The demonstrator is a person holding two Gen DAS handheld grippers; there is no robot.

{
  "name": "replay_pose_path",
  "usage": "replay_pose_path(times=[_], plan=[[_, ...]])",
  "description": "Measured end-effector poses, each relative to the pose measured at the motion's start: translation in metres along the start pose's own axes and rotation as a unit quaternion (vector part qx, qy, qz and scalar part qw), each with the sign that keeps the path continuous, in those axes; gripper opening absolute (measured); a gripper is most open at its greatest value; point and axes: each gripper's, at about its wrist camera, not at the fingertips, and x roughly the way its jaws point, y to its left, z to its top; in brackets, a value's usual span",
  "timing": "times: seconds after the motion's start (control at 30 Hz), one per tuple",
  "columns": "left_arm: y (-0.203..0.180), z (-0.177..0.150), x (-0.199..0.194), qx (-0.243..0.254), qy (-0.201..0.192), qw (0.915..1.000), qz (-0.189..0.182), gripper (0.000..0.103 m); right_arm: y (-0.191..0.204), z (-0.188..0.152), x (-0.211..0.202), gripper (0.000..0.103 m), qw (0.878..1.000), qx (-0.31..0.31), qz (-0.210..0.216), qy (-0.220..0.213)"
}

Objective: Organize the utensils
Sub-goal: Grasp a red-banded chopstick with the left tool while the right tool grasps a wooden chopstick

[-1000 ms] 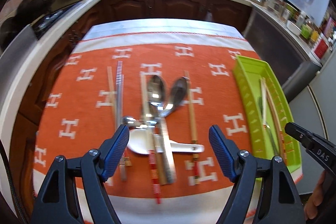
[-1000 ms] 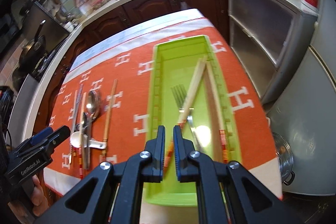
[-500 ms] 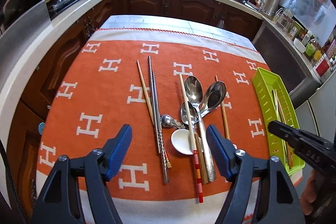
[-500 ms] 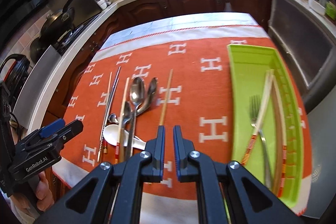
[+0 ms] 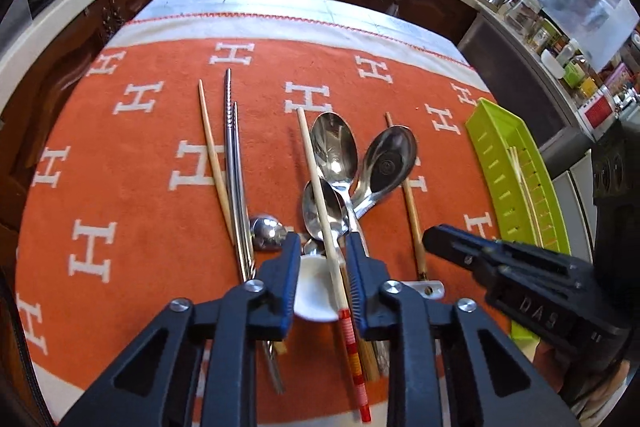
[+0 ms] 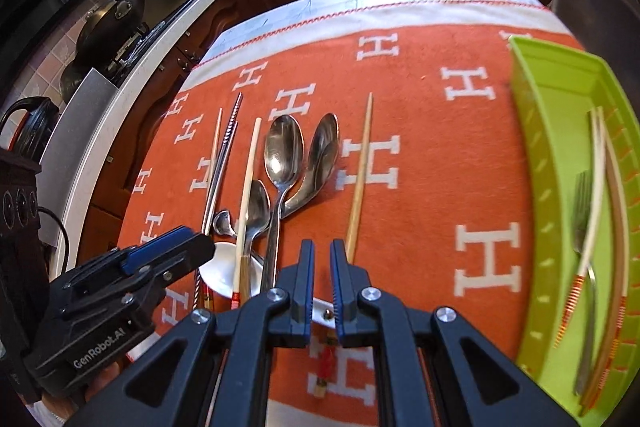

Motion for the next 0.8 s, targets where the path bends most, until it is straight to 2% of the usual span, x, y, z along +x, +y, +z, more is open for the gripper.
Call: replay_pose_path(times=[0.17,0.47,0.53,0.57,0.8], plan=[[0.0,0.006,0.018,-0.013,0.014,0.9998,-0.002,0.015,-0.003,0.001,0.02,0.008,1.0,-0.003,-0.009,0.013],[-0.006,0.01,0.035,-0.009,0.028,0.9994,0.018,0.01,0.013,-0.004,0.022,0.004,0.996,-0.068,-0.05,-0.013],[-0.009,0.01,0.038,-0.008,0.026,0.9993,0.026,0.008,0.01,-0.006,0.03,0.005,0.997,-0.06,-0.039,0.018],[-0.009,0.01,0.038,-0.007,0.026,0.9993,0.028,0.007,0.009,-0.007,0.027,0.005,0.998,-0.055,-0.035,0.001],[-0.007,0.009,0.039,-0.018,0.016,0.9988,0.042,0.003,-0.015,-0.005,0.025,0.0,1.0,0.005,0.016,0.012]])
